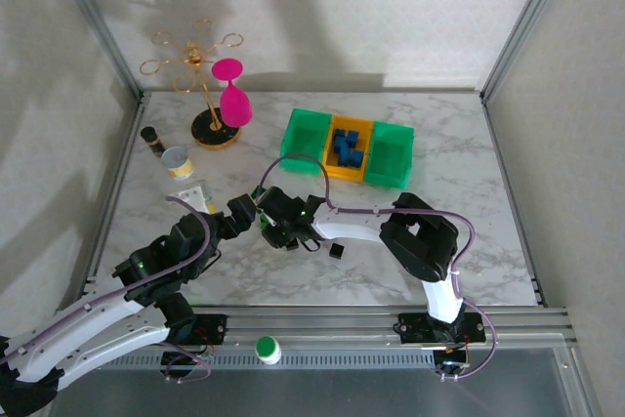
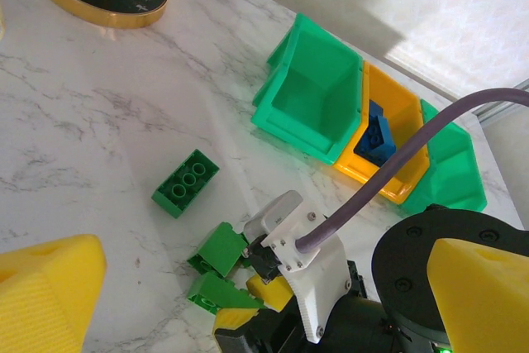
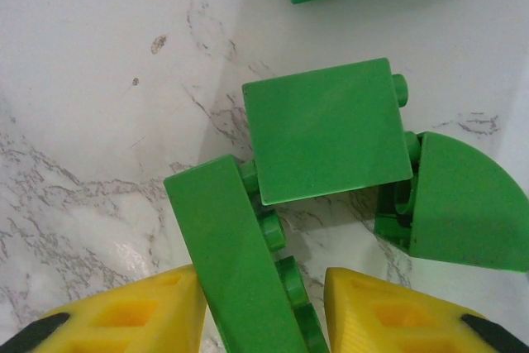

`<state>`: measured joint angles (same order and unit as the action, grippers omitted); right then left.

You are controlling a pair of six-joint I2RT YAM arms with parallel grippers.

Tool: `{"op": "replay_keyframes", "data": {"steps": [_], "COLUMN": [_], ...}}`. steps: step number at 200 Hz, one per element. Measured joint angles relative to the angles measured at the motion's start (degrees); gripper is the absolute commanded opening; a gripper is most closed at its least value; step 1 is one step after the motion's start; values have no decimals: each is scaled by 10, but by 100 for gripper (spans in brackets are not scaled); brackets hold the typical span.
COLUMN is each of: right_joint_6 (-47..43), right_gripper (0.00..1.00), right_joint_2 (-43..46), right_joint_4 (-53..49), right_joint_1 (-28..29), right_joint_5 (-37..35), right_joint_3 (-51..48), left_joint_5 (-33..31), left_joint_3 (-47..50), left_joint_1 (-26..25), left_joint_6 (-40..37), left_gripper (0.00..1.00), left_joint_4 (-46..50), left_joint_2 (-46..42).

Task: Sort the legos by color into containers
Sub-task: Pick up the lego from the center of the table.

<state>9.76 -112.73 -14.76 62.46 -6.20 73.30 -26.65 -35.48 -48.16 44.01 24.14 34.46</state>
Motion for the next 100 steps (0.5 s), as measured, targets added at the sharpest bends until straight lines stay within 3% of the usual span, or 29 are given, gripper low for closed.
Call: {"op": "replay_keyframes", "data": {"steps": [37,100], "right_joint_6": [-1,6], "right_gripper": [32,27], "right_joint_2": [0,16], "right_joint_4": [0,-1], "right_joint_1": [0,0], "right_joint_5": [0,0], "right_joint_3": [0,-2], "left_joint_5": [0,0], "left_joint_3": [0,0], "left_joint_1": [0,0], "left_joint_6": [0,0], "left_gripper": [100,100], "left_joint_4": [0,0], "left_joint_2": [5,5]}}
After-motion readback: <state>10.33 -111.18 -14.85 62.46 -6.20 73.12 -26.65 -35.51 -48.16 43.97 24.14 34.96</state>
